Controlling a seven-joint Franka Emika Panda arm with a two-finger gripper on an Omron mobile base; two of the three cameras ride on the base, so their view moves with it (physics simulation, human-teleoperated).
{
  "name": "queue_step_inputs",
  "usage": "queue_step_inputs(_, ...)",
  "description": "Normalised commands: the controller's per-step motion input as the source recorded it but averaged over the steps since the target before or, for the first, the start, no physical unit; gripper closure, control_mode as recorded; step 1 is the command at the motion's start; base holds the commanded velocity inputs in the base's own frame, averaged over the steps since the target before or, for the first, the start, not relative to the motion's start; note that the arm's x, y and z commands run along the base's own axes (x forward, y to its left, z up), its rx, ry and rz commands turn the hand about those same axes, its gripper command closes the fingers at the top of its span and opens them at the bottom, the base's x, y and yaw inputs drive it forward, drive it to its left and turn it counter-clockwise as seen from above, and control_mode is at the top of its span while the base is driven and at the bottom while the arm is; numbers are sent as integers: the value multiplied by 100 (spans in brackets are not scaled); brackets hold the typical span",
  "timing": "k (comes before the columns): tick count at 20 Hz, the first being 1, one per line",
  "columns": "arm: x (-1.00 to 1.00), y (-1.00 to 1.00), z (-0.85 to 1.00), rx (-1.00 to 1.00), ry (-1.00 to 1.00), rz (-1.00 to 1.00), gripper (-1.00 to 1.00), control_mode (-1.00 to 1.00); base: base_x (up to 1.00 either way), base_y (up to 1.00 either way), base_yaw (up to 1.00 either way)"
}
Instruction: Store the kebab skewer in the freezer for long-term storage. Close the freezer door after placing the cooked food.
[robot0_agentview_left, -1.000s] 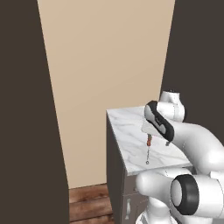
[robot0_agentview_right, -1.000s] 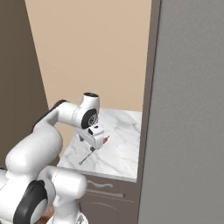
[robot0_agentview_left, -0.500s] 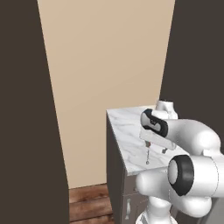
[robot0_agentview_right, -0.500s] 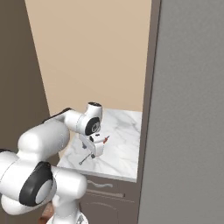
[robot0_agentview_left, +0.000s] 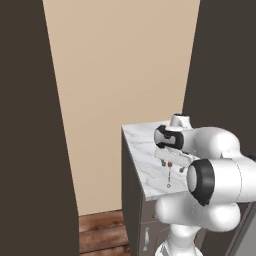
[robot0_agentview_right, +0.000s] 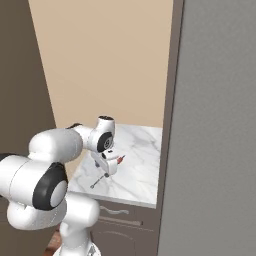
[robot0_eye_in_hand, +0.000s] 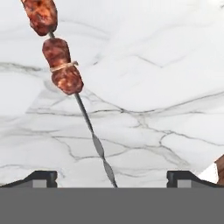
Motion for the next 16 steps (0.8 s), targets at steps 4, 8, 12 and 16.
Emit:
queue_step_inputs(4,6,0,-53,-2,0,0,-100,-100,0,0,0)
queue_step_inputs(8,0,0,-55,-1,0,0,-100,-100,0,0,0)
queue_step_inputs(12,0,0,-55,-1,0,0,-100,-100,0,0,0)
queue_step_inputs(16,0,0,-44,0,0,0,-100,-100,0,0,0)
